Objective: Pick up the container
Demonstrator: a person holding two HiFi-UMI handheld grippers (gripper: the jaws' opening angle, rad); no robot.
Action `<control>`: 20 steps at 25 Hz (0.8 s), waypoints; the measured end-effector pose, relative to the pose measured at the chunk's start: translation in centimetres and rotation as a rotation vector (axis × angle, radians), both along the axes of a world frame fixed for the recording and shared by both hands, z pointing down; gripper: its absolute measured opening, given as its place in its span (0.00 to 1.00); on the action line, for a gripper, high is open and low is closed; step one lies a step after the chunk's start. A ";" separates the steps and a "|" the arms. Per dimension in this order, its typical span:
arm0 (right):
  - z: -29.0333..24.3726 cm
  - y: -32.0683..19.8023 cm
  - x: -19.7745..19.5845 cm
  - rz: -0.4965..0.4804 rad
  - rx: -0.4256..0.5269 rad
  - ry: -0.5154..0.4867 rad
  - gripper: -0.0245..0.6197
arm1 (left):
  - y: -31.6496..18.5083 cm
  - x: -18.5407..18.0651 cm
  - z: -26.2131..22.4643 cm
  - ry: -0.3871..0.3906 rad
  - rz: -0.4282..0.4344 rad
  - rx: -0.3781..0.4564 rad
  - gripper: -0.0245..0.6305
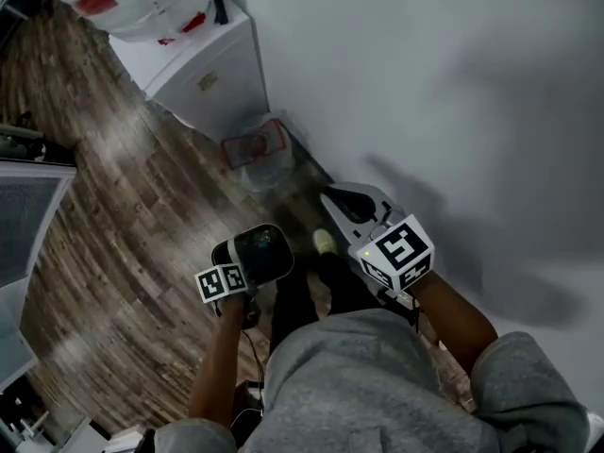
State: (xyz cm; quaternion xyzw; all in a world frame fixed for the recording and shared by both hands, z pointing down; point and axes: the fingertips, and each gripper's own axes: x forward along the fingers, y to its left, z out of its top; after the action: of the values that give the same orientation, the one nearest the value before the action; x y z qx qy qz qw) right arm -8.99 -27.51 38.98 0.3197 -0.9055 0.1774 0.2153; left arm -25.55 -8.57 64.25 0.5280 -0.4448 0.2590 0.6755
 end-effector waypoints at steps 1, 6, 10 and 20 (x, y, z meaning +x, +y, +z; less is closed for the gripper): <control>-0.9 -0.3 0.3 0.010 0.007 -0.006 0.09 | 0.1 -0.1 -0.7 0.003 -0.008 0.005 0.06; -6.0 -0.9 2.5 0.076 0.048 -0.043 0.09 | 0.8 -0.3 -3.9 0.014 -0.053 0.035 0.06; -9.0 -0.5 4.0 0.133 0.068 -0.078 0.09 | 0.7 -0.8 -6.1 0.028 -0.089 0.063 0.06; -12.2 -0.2 4.6 0.191 0.107 -0.150 0.09 | 1.6 -2.2 -7.5 0.029 -0.171 0.064 0.06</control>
State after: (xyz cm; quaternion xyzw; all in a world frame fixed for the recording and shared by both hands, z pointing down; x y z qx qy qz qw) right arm -4.41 -27.67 26.74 0.4013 -0.8927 0.1721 0.1117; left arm -27.75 -6.96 56.80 0.5131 -0.4864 0.1782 0.6844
